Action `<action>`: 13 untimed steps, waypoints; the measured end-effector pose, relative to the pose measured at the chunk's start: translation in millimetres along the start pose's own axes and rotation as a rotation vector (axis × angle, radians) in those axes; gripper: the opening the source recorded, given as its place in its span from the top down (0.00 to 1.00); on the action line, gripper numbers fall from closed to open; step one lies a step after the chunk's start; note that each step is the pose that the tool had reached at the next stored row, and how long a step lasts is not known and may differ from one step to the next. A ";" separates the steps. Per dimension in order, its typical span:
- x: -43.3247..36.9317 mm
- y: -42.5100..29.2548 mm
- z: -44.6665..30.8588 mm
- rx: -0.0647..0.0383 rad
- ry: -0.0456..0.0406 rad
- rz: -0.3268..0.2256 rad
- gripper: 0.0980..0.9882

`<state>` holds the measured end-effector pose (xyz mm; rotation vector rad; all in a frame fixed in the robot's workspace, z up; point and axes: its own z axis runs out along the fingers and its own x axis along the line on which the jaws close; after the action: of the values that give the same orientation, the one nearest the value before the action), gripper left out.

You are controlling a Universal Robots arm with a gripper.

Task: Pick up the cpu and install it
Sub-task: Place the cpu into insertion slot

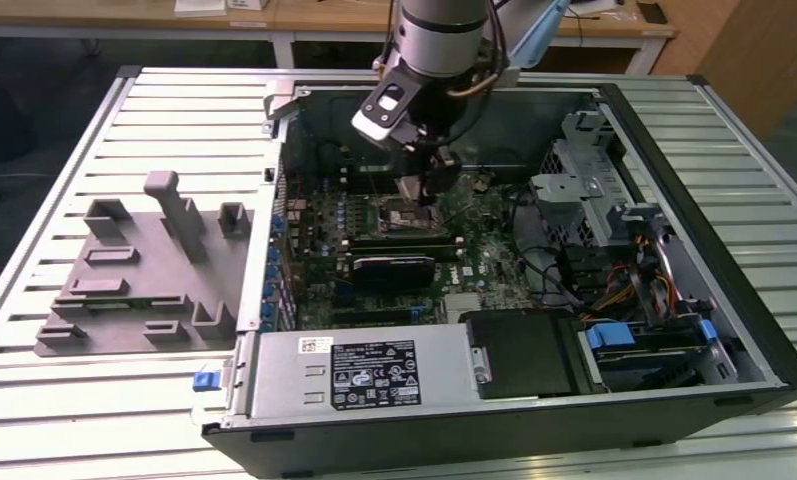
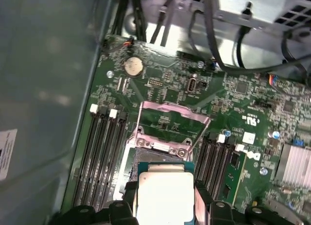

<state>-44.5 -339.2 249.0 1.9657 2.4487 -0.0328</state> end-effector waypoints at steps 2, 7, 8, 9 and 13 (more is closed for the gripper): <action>0.0 0.0 0.2 0.001 0.0004 0.031 0.50; 0.0 0.0 0.6 0.002 0.0017 0.111 0.50; 0.0 0.0 0.7 0.002 0.0019 0.126 0.50; 0.0 0.0 0.7 0.002 0.0021 0.142 0.50; 0.0 0.0 1.0 0.003 0.0031 0.203 0.50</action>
<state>-44.5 -339.2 248.0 2.2048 2.2388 -0.0329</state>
